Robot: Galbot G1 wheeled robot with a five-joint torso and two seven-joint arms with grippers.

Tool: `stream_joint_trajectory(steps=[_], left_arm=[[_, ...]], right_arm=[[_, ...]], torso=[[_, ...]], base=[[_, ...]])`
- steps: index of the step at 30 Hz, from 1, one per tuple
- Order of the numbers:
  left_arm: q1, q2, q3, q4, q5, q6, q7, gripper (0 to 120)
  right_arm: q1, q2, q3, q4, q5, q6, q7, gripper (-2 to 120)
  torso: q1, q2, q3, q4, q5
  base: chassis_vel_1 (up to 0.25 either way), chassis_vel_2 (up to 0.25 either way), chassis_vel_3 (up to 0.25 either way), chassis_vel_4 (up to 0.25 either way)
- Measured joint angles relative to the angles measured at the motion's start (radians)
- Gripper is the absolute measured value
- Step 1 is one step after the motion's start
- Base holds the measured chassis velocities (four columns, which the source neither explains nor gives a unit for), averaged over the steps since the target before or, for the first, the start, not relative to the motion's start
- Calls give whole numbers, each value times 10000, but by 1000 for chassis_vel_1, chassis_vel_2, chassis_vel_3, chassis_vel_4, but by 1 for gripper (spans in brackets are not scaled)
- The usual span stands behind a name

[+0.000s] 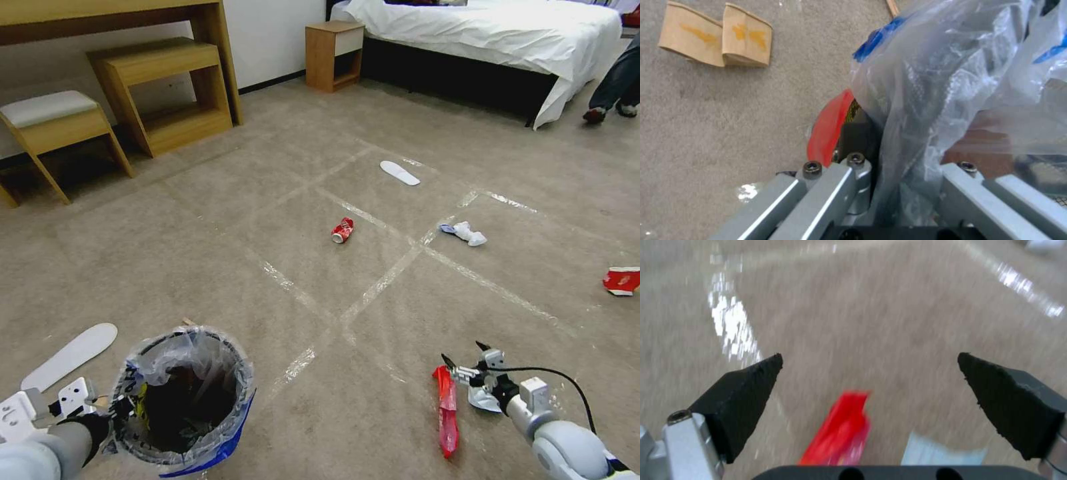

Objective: Pick up the trash bin and place the garbage on the floor into it.

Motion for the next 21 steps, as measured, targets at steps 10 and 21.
stream_joint_trajectory(steps=[10,21], left_arm=[[23,-164,190,36,238,0,27,0],[89,-260,323,64,542,0,124,0]], right_arm=[[-5,-251,-1013,-755,-219,-145,-139,100],[100,191,-1327,-1399,-500,-202,-100,100]], torso=[[0,0,0,1,-2],[0,0,0,-1,0]], base=[[0,0,0,0],[0,0,0,0]])
